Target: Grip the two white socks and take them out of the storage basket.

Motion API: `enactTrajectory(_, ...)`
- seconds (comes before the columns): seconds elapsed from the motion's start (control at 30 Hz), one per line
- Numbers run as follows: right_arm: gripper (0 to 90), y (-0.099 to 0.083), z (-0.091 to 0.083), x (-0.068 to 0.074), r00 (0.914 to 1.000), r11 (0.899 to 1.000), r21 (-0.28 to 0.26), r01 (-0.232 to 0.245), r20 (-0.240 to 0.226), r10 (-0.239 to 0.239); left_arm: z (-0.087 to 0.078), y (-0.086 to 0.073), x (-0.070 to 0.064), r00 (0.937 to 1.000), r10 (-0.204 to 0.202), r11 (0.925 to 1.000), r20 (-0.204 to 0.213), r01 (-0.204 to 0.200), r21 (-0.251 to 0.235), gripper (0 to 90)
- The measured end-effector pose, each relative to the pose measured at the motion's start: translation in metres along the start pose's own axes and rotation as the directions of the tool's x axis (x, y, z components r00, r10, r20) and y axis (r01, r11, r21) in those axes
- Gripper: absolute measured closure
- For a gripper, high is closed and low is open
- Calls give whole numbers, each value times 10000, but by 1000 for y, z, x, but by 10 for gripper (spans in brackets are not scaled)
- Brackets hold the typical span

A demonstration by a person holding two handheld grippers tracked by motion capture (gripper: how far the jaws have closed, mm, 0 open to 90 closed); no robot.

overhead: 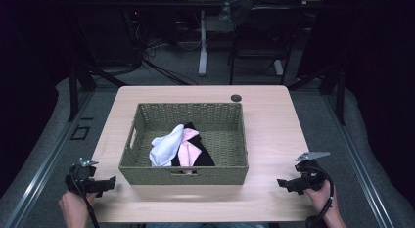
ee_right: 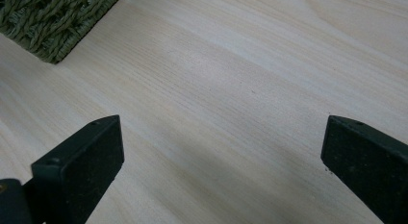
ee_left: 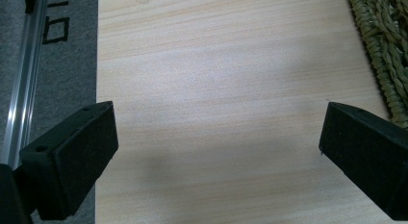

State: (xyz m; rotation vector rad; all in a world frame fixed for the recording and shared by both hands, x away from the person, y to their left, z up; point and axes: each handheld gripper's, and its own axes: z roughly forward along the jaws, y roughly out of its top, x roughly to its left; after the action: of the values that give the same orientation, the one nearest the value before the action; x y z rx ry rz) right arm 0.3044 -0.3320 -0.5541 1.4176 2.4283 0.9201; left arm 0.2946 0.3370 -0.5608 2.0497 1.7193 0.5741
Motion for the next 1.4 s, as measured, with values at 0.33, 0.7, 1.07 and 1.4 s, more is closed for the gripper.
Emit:
enactTrajectory(0.33,8,0,0,0,10000,10000,-22,-15,-38,14,0,-1,1,10000,26,10000,18,-26,18,2)
enactTrajectory(0.7,9,1,1,1,10000,10000,71,-20,-97,21,-5,1,5,9999,-83,9999,95,82,78,3)
enactTrajectory(1.07,11,0,2,2,10000,10000,94,3,20,-3,-16,9,12,9993,-303,9995,240,303,-11,3)
enactTrajectory(1.4,11,0,3,3,9999,9998,162,80,95,-82,-33,25,16,9990,-253,9995,360,260,-179,3)
